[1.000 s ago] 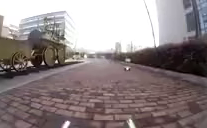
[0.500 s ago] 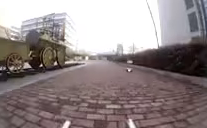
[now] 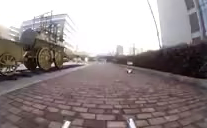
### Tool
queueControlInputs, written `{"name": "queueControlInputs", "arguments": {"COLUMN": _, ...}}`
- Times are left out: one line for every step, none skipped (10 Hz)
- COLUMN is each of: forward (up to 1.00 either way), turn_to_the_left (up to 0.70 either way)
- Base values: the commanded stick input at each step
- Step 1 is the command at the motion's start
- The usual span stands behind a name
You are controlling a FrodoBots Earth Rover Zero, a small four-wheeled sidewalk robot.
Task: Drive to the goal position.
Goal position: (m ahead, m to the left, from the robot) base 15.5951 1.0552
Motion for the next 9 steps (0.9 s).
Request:
{"name": "queueControlInputs", "arguments": {"forward": 0.7, "turn_to_the_left": -0.11}}
{"name": "queueControlInputs", "arguments": {"forward": 0.7, "turn_to_the_left": -0.11}}
{"name": "queueControlInputs", "arguments": {"forward": 0.7, "turn_to_the_left": -0.11}}
{"name": "queueControlInputs", "arguments": {"forward": 0.7, "turn_to_the_left": -0.11}}
{"name": "queueControlInputs", "arguments": {"forward": 0.7, "turn_to_the_left": -0.11}}
{"name": "queueControlInputs", "arguments": {"forward": 0.7, "turn_to_the_left": -0.11}}
{"name": "queueControlInputs", "arguments": {"forward": 0.7, "turn_to_the_left": -0.12}}
{"name": "queueControlInputs", "arguments": {"forward": 0.7, "turn_to_the_left": -0.12}}
{"name": "queueControlInputs", "arguments": {"forward": 0.7, "turn_to_the_left": -0.12}}
